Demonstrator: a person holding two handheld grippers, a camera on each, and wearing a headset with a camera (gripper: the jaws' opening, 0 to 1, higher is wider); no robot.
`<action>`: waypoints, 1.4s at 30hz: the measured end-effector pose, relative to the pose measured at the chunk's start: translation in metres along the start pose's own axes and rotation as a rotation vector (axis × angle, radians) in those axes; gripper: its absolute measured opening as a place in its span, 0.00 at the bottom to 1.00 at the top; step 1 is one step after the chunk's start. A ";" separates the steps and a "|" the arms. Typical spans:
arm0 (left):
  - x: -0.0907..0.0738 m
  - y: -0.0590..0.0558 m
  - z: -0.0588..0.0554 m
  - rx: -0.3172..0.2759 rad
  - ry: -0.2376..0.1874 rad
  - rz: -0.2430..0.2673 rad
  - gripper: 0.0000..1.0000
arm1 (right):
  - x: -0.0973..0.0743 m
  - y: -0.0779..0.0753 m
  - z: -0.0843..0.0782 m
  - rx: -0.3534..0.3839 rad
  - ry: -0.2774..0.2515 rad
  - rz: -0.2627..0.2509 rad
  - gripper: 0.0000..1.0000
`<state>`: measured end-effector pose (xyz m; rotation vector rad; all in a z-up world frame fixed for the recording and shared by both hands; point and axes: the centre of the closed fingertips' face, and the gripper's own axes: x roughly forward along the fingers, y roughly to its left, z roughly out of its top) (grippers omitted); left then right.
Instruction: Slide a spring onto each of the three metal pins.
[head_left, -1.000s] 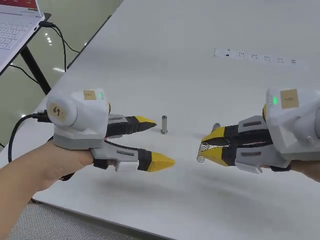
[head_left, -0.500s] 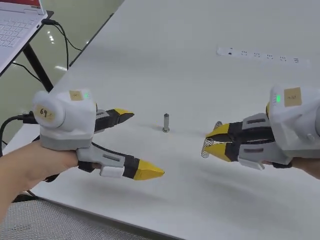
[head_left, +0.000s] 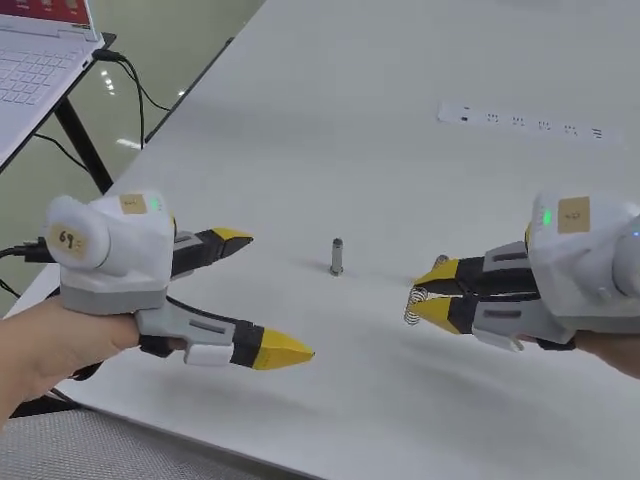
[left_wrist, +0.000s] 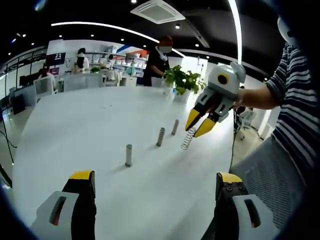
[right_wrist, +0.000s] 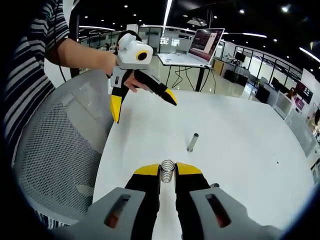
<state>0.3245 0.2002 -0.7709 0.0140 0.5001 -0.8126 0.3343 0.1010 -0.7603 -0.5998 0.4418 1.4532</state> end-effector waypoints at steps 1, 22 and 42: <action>0.000 0.000 -0.001 0.001 0.002 -0.001 0.98 | 0.001 -0.001 0.001 0.000 0.000 0.002 0.08; -0.004 -0.001 -0.002 -0.012 0.002 0.003 0.98 | 0.031 -0.036 0.040 -0.042 -0.031 -0.015 0.08; -0.006 0.000 -0.003 -0.020 0.000 0.010 0.98 | 0.058 -0.068 0.051 0.085 -0.089 -0.077 0.08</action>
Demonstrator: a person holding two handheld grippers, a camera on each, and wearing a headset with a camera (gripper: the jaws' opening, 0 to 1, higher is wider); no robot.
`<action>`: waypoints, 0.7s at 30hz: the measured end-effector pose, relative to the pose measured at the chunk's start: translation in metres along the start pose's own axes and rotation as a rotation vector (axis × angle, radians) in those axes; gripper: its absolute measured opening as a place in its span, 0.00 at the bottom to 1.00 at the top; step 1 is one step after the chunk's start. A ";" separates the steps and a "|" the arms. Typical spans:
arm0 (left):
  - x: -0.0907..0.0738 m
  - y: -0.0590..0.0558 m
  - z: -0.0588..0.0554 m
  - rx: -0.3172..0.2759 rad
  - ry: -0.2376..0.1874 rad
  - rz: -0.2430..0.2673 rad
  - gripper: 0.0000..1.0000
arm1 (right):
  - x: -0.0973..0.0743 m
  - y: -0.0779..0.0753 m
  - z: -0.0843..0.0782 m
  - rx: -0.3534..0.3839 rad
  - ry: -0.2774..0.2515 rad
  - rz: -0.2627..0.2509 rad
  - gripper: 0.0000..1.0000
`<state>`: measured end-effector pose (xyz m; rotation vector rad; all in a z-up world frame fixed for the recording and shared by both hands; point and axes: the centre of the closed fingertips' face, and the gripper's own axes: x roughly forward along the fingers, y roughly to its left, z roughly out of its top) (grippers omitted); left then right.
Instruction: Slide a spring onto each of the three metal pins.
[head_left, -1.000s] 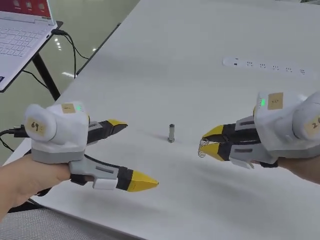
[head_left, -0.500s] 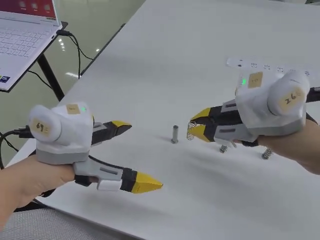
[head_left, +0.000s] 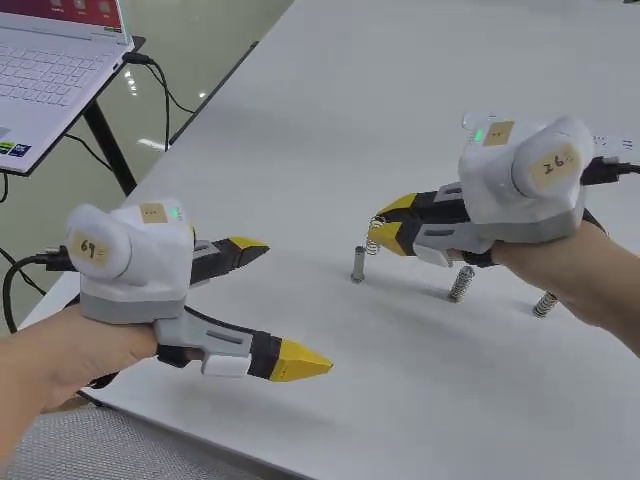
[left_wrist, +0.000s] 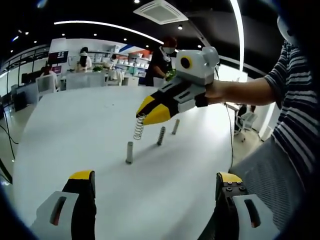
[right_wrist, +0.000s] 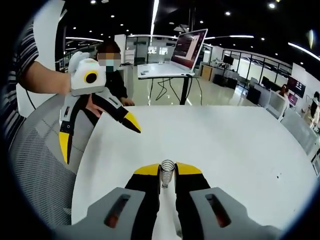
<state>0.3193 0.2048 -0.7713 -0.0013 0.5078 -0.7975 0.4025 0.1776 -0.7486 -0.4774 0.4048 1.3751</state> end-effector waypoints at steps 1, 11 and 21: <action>0.000 0.000 0.000 0.003 0.001 0.000 0.98 | 0.001 -0.001 0.000 0.011 -0.004 -0.002 0.08; -0.001 0.003 0.002 -0.003 -0.004 0.010 0.98 | 0.013 -0.002 0.003 0.026 -0.004 0.010 0.08; -0.001 0.003 0.001 -0.010 -0.005 0.016 0.97 | 0.022 -0.001 -0.010 0.019 0.030 0.026 0.08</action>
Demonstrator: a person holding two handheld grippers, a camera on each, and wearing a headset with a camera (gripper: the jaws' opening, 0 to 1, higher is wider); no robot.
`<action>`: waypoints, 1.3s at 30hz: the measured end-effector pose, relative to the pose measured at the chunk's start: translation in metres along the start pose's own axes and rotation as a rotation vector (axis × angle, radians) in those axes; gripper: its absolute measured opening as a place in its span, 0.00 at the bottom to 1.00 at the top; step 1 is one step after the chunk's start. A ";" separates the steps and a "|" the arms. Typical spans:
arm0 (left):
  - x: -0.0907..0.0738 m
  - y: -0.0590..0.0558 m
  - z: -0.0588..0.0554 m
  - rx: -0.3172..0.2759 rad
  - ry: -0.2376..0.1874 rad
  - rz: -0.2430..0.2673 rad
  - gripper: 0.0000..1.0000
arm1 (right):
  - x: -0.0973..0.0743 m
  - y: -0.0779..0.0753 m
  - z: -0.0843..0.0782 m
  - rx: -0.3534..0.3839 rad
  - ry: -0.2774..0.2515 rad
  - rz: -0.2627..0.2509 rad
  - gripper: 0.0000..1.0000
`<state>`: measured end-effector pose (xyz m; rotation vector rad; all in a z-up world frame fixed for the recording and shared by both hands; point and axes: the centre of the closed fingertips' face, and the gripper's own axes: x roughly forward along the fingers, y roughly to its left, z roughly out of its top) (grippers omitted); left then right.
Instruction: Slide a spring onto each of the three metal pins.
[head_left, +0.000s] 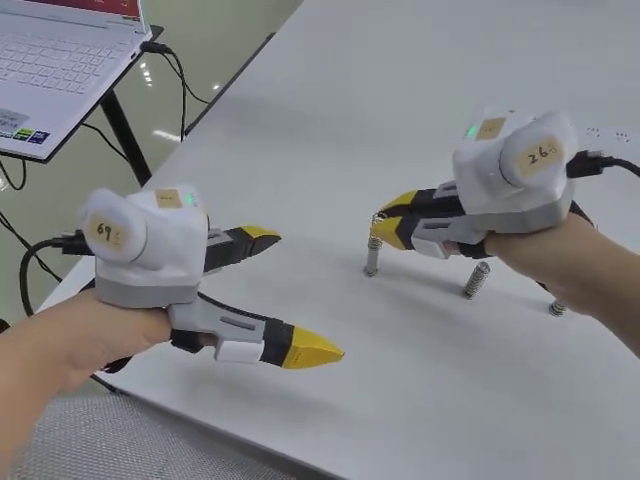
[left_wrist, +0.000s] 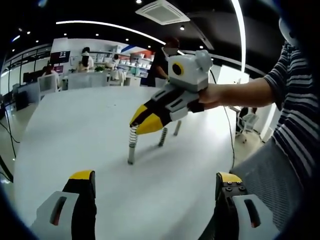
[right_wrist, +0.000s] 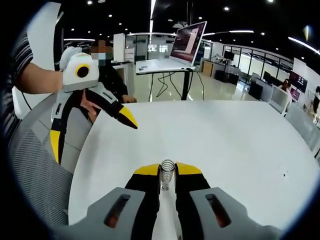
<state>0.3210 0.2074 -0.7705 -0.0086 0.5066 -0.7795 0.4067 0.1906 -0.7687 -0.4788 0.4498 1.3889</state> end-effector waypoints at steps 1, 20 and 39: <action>0.000 -0.001 -0.001 0.002 0.003 -0.002 0.97 | 0.001 0.000 -0.001 0.000 0.003 -0.001 0.08; 0.000 -0.003 -0.007 -0.007 0.010 -0.009 0.97 | 0.023 -0.002 -0.035 -0.044 0.115 -0.001 0.08; 0.007 -0.005 -0.002 0.002 0.000 -0.015 0.95 | 0.029 -0.005 -0.042 -0.052 0.149 0.001 0.09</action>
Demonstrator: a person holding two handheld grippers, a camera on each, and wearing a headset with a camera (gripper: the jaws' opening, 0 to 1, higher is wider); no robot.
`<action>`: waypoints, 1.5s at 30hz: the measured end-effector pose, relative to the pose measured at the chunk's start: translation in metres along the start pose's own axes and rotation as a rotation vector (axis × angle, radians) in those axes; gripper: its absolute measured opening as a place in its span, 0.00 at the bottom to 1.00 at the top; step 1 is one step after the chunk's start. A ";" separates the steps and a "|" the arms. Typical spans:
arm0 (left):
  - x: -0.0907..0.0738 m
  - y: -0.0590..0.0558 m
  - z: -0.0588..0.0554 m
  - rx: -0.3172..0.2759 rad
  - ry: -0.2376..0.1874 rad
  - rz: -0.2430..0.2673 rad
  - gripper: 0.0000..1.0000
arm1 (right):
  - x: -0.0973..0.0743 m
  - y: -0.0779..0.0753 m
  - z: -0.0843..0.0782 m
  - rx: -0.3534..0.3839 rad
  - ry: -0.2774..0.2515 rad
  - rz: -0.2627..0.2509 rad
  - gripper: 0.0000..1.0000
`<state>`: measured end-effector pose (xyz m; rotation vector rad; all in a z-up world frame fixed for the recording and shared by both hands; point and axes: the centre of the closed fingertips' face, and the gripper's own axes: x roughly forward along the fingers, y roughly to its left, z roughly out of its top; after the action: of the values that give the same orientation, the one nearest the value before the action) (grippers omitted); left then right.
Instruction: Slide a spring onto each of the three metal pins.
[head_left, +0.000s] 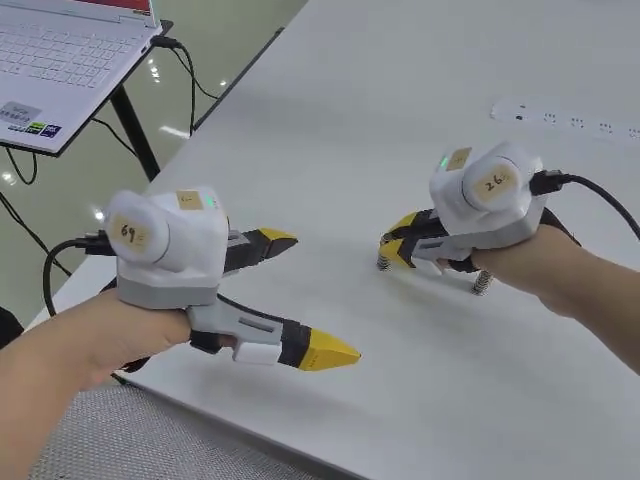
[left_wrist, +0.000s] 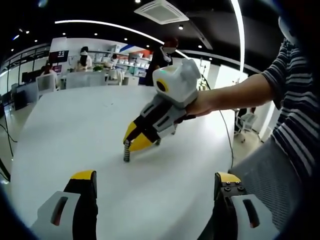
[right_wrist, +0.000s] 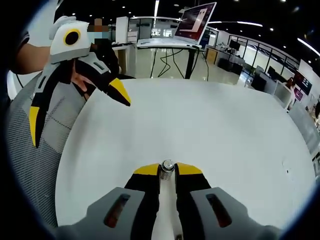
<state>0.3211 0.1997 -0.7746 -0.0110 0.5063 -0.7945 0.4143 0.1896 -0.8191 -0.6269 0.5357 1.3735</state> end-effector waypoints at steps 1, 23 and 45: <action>0.001 0.000 0.000 -0.001 0.001 -0.002 0.95 | 0.000 0.000 0.000 0.004 0.000 -0.003 0.11; 0.027 0.006 0.022 0.014 -0.022 -0.005 0.96 | -0.074 0.002 0.001 0.081 -0.122 -0.086 0.23; 0.043 0.005 0.032 0.042 -0.026 0.002 0.97 | -0.124 0.006 -0.036 0.172 -0.192 -0.195 0.33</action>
<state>0.3632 0.1681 -0.7660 0.0181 0.4644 -0.8025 0.3927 0.0766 -0.7614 -0.3913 0.4212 1.1749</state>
